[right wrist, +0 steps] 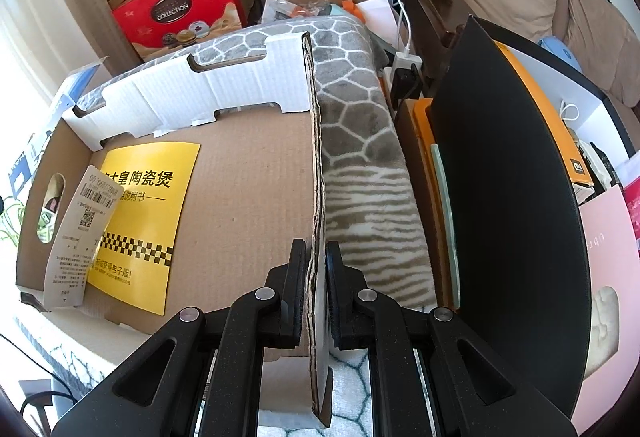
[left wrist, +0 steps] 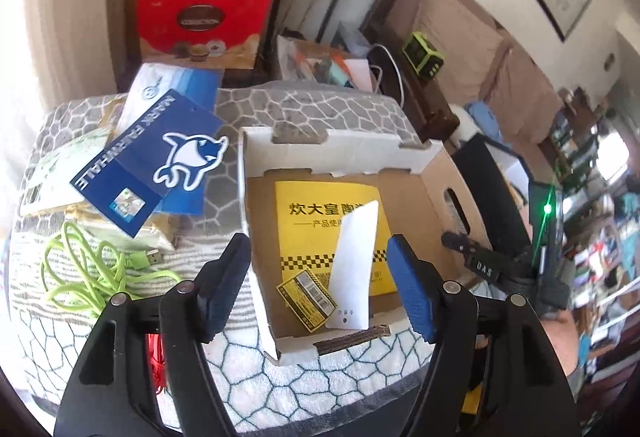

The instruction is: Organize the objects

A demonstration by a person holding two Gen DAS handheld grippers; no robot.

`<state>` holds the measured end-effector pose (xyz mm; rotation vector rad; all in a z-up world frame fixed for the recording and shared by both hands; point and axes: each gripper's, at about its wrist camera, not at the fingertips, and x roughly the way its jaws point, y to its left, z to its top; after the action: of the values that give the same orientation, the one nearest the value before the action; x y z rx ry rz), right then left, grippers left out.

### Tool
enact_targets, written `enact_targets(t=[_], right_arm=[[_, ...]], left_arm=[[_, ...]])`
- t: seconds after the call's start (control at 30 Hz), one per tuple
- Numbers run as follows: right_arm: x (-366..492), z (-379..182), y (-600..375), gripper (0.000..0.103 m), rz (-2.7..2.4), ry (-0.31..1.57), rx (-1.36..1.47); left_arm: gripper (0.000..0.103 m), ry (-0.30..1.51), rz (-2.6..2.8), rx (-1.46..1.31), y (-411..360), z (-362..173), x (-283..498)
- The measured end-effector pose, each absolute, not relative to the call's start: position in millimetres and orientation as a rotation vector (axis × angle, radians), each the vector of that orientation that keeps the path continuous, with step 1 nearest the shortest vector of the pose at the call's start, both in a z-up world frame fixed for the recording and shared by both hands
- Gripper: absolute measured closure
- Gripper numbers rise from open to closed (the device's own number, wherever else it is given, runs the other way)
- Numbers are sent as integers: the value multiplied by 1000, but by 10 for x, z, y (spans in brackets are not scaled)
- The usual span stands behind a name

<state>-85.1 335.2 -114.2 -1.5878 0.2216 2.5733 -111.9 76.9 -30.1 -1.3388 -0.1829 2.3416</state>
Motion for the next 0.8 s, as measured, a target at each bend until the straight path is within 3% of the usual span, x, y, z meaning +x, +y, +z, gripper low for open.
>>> enact_targets(t=[0.27, 0.37, 0.43, 0.53, 0.6, 0.8], right_arm=[[-844, -1148, 3356, 94, 2574, 220, -1589], [-838, -1153, 3354, 94, 2573, 221, -1589], [-839, -1152, 3356, 94, 2574, 221, -1589], [-838, -1152, 3357, 94, 2576, 223, -1588], [-836, -1158, 3358, 94, 2577, 226, -1589], [-835, -1158, 3364, 94, 2578, 227, -1589]], left_arm=[[38, 97, 2237, -1379, 1338, -433, -1146], [56, 223, 2242, -1424, 1470, -577, -1227], [79, 288, 2281, -1447, 1471, -654, -1286], [94, 304, 2358, -1462, 1358, -706, -1389], [102, 291, 2360, -1477, 1287, -739, -1432], [103, 174, 2285, -1477, 1194, -748, -1433]])
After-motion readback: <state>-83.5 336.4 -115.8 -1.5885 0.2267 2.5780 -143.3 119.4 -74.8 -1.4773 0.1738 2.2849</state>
